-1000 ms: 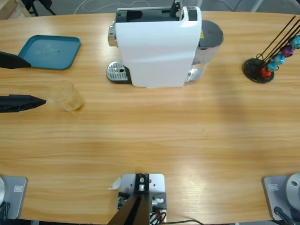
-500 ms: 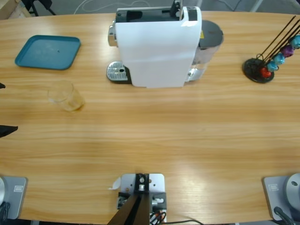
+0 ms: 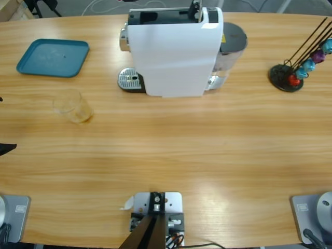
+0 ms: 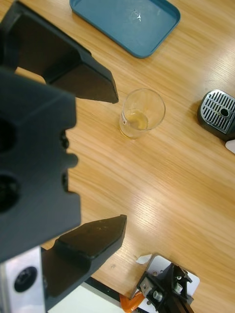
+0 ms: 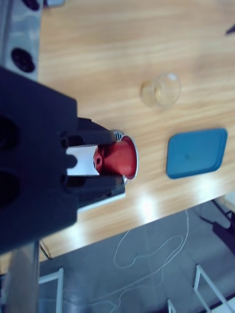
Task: Pour coffee
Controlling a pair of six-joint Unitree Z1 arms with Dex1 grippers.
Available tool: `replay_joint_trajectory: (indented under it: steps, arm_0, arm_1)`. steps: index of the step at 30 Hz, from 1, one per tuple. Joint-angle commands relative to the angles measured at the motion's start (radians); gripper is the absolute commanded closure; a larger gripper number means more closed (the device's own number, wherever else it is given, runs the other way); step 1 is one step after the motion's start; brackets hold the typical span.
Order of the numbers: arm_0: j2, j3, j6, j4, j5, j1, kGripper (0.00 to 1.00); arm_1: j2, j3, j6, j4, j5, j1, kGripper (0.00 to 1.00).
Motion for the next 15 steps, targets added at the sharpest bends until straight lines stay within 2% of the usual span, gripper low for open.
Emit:
replay_joint_trajectory:
  steps: [1,15]
  arm_0:
    - [0.003,0.031,-0.001,0.005,0.017,-0.009,0.000]
    - [0.004,0.021,-0.001,0.006,0.017,0.002,0.000]
  arm_1:
    - [0.106,-0.002,-0.041,-0.057,-0.031,-0.063,1.000]
    - [0.186,-0.005,-0.094,-0.052,-0.043,-0.123,1.000]
